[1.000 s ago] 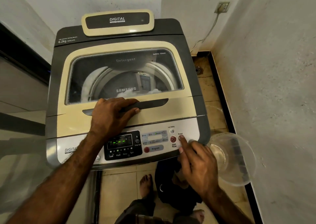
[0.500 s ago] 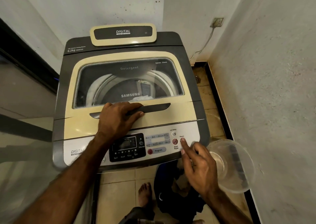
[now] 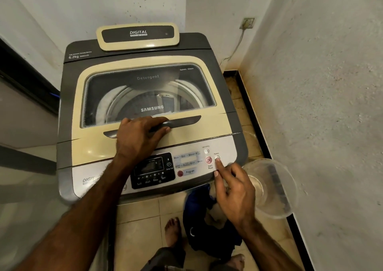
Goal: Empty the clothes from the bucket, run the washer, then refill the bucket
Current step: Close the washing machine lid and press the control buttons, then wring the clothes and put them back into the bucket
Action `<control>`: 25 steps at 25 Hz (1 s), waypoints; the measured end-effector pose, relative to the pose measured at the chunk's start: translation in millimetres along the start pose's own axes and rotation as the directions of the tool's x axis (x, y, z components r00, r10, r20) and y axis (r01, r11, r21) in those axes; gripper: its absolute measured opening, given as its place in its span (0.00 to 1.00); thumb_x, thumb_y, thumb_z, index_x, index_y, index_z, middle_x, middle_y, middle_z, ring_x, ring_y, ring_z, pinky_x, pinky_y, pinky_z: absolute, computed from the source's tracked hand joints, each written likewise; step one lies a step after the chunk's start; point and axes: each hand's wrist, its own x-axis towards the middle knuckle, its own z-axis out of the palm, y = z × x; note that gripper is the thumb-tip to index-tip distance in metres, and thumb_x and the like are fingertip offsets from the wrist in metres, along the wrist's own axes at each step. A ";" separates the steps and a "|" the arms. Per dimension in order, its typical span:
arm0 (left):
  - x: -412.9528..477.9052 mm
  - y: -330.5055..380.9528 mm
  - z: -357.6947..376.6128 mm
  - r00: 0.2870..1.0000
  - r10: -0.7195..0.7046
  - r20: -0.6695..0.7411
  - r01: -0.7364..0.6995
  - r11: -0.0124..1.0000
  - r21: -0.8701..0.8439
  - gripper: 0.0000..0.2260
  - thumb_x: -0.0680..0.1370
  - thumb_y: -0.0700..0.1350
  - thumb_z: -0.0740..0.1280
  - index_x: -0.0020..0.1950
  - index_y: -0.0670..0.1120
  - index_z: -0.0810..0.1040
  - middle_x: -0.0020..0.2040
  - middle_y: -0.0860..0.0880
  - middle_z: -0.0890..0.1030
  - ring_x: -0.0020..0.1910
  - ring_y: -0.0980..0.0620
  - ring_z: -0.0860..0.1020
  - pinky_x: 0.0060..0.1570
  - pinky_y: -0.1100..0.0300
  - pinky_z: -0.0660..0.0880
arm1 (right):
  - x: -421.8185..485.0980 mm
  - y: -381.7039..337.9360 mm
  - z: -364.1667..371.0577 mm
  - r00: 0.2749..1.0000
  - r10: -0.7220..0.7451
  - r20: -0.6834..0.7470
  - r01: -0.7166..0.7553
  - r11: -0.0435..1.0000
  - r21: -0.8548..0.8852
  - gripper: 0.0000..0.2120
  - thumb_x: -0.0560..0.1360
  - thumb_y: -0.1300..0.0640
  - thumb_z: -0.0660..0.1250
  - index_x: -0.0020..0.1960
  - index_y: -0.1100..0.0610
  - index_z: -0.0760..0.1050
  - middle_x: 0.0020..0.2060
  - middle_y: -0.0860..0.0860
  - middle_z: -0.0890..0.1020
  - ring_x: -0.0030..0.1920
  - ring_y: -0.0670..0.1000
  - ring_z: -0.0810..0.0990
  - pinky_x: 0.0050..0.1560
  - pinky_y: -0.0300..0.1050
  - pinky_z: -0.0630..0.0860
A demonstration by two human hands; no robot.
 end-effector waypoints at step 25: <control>-137.8 248.7 205.6 0.973 0.125 0.197 -0.104 0.988 -0.110 0.12 0.78 0.50 0.67 0.59 0.49 0.81 0.67 0.48 0.75 0.68 0.49 0.72 0.67 0.55 0.70 | -77.9 194.1 -76.6 0.962 0.194 0.193 -0.203 0.979 0.027 0.18 0.80 0.50 0.63 0.67 0.55 0.78 0.58 0.52 0.81 0.57 0.51 0.80 0.56 0.40 0.76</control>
